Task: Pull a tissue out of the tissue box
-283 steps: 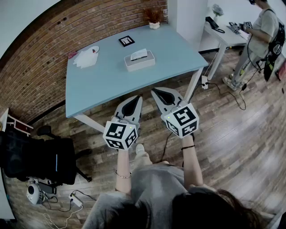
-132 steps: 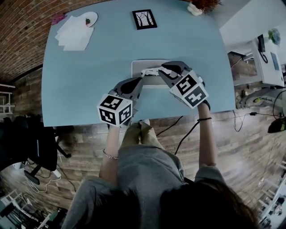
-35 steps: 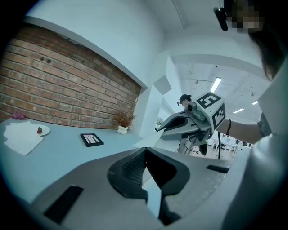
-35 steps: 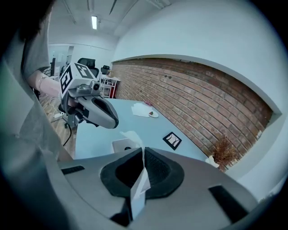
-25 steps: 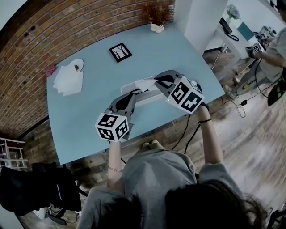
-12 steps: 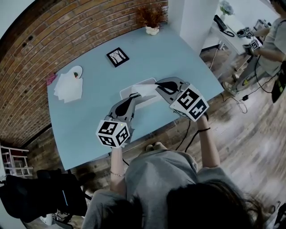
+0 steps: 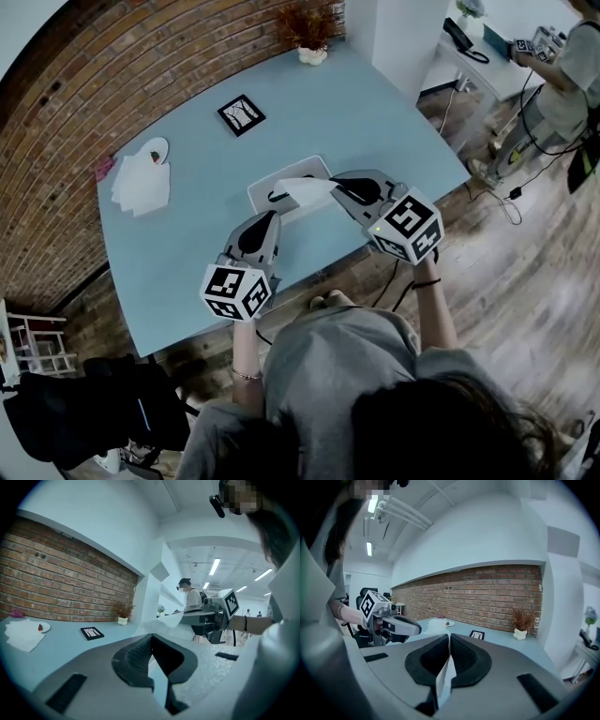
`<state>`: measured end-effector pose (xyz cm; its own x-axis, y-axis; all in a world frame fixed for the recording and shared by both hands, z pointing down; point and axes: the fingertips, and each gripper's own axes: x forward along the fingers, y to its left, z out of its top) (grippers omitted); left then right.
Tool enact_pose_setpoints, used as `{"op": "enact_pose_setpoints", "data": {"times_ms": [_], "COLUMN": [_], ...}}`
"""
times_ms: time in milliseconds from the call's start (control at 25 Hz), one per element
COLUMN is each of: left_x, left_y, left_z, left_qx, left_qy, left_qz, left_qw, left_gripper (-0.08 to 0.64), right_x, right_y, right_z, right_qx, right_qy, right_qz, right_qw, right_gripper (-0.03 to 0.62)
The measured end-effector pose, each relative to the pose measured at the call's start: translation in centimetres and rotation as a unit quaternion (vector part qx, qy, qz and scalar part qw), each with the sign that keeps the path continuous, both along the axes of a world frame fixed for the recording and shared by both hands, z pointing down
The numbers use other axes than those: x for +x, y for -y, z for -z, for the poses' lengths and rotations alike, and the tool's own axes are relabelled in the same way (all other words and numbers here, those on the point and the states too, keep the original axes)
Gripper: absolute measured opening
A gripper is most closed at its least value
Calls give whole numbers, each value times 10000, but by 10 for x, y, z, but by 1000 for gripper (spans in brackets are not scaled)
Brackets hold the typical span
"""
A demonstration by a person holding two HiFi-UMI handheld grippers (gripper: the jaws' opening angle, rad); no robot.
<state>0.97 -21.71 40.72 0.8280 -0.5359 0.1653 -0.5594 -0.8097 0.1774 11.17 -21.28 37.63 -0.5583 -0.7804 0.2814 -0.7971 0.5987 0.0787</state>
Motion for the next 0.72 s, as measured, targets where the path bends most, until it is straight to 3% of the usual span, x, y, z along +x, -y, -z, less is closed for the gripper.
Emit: {"op": "enact_pose_setpoints", "data": {"times_ms": [240,720], "left_x": [-5,-1], "left_y": [-9,-6], "left_z": [-7,-12], "left_qx": [-22,-12], "left_qy": [-42,-59], "left_qz": [60,142], "left_qw": [10000,9999], "left_gripper": [3,3], "right_x": [-1,-6], "right_y": [-11,-12], "right_z": [-12,-21], "right_qx": [-60,-103], "right_qy": [237,297], "right_qz": [-15,210], "right_qw": [9997,9993], "right_gripper": [2,2]}}
